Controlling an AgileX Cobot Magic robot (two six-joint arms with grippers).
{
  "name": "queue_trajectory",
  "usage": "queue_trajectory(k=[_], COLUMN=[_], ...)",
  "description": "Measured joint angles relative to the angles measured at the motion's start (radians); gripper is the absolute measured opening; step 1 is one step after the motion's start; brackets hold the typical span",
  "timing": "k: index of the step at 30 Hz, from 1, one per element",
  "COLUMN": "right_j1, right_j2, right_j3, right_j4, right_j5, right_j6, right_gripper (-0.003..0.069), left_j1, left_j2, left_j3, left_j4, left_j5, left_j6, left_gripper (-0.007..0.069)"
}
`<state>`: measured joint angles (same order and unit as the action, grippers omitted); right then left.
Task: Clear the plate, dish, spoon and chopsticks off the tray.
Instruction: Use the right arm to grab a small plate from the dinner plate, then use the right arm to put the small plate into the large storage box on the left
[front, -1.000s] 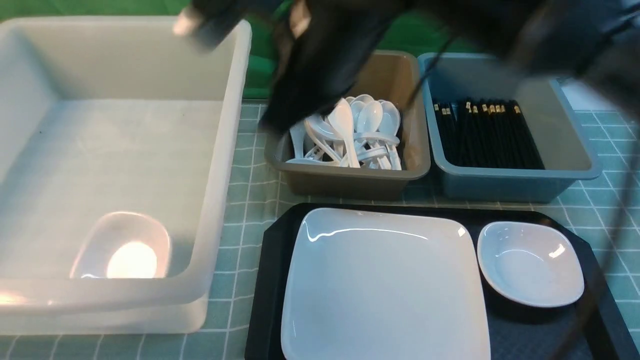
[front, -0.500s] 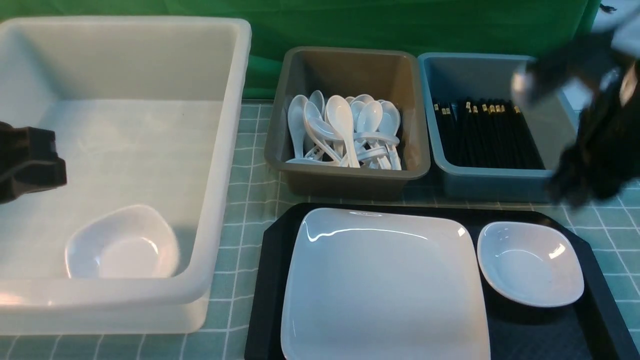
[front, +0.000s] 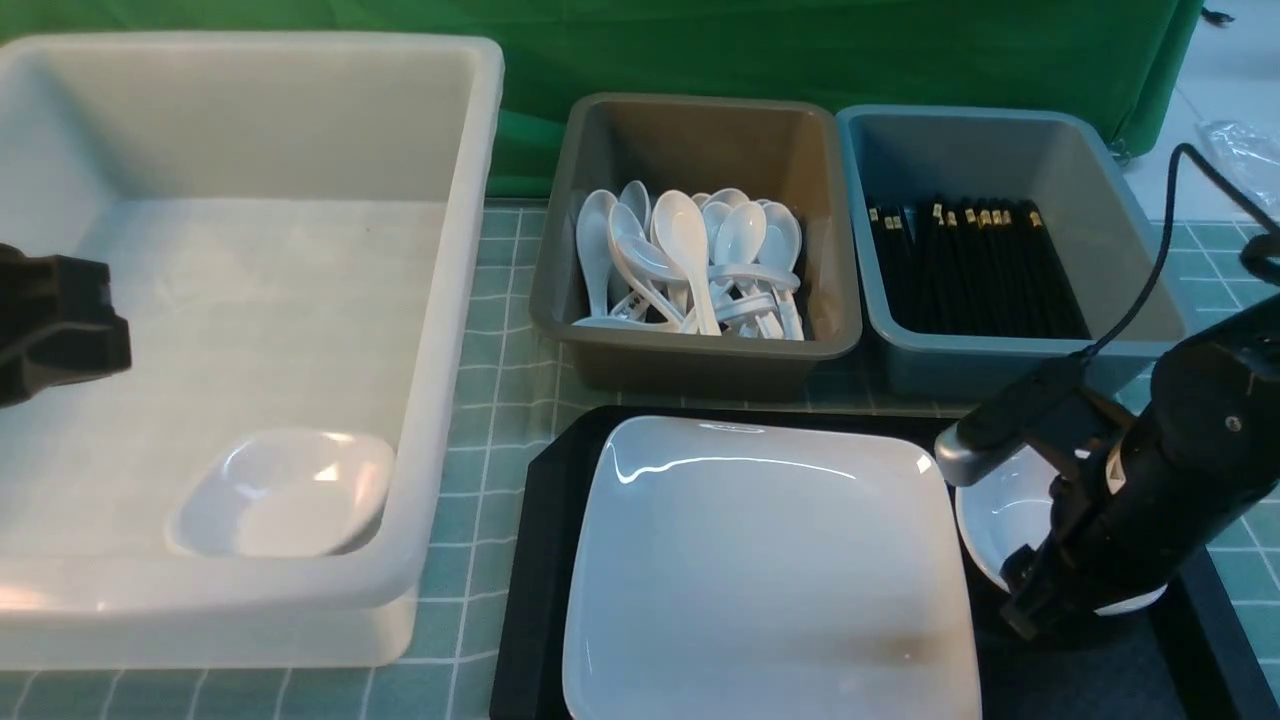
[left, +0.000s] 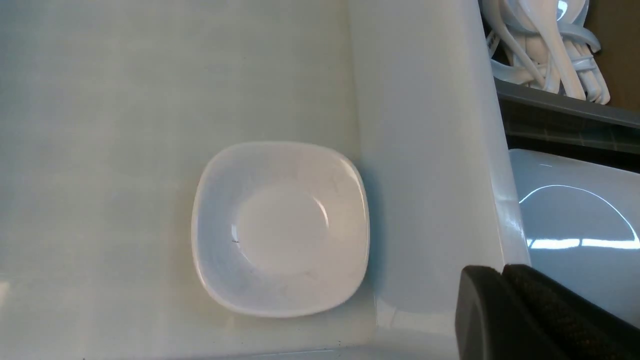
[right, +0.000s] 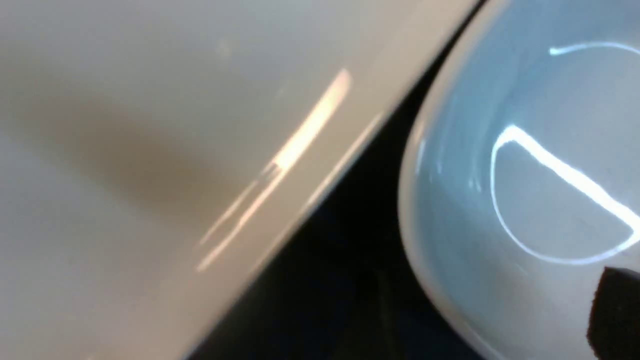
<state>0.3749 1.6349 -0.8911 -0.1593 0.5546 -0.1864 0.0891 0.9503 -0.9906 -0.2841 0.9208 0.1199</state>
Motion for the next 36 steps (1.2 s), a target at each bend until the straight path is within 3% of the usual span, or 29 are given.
queue_trajectory(k=[4, 9, 17, 22, 27, 30, 36], right_j1=[0.000, 0.012, 0.050, 0.125, 0.284, 0.371, 0.515], right_j2=[0.062, 0.054, -0.106, -0.215, -0.134, -0.046, 0.121], right_j3=[0.000, -0.010, -0.105, -0.326, -0.580, -0.676, -0.793], right_j4=[-0.017, -0.029, -0.029, 0.041, 0.307, 0.403, 0.441], right_j5=[-0.019, -0.059, 0.123, 0.138, 0.001, -0.063, -0.176], right_j6=[-0.006, -0.019, 0.021, 0.027, -0.192, -0.267, -0.355], right_gripper=[0.0508, 0.0209, 0.0066, 0.0061, 0.0061, 0.0061, 0.0061], left_j1=[0.000, 0.000, 0.000, 0.000, 0.003, 0.016, 0.040], left_j2=[0.000, 0.000, 0.000, 0.000, -0.003, -0.008, -0.022], left_j3=[0.000, 0.000, 0.000, 0.000, 0.000, 0.000, 0.000], left_j4=[0.001, 0.001, -0.002, -0.003, 0.029, 0.059, 0.110], left_j5=[0.000, 0.006, 0.007, -0.003, -0.049, -0.056, -0.058], left_j6=[0.000, 0.000, -0.001, -0.024, -0.142, -0.185, -0.236], left_gripper=[0.0012, 0.0012, 0.0012, 0.0012, 0.0012, 0.0012, 0.0012])
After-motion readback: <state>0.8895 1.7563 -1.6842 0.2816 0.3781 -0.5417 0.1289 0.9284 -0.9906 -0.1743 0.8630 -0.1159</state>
